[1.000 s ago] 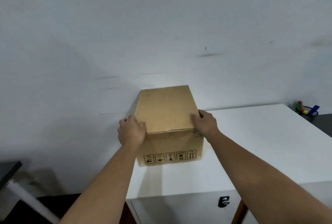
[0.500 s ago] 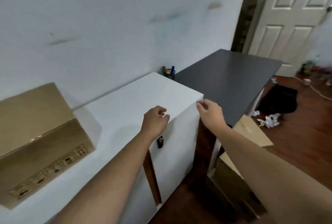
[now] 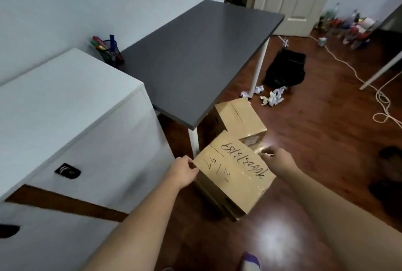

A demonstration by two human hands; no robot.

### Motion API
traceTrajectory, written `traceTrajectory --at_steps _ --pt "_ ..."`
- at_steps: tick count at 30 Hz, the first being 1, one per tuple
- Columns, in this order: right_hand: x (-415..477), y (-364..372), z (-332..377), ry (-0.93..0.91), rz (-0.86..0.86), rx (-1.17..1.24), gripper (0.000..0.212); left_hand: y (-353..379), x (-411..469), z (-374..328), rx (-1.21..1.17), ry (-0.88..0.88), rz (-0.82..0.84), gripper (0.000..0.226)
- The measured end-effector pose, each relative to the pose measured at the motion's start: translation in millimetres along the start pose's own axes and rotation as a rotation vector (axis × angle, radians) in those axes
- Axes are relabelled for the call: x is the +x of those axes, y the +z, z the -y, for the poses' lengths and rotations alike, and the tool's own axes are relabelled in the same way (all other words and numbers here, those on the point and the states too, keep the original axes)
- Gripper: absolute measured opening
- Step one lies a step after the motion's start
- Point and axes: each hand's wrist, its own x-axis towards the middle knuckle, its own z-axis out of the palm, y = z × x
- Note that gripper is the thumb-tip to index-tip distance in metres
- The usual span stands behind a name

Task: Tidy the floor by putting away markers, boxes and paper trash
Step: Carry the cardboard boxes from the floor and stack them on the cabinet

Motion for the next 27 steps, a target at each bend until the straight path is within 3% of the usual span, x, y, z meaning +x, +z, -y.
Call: traceTrajectory --at_steps 7,11,17,21,27 --pt "60.7 81.9 -89.9 0.323 0.073 0.102 0.046 74.3 105.7 3.9 0.126 -0.054 -0.003 0.058" --pt "88.3 139.0 -130.3 0.526 0.084 0.23 0.035 112.3 179.4 14.6 0.168 -0.066 0.003 0.071" --pt "113.5 181.2 -155.3 0.754 0.051 0.529 0.039 144.0 246.4 32.8 0.119 -0.201 0.074 0.086" --pt "109.4 163.2 -160.8 0.824 -0.038 0.518 0.053 139.2 240.0 20.4 0.173 -0.192 0.091 0.073" --pt "90.6 50.0 -151.9 0.788 -0.218 0.408 0.058 126.1 175.1 -73.2 -0.205 -0.052 0.124 0.063"
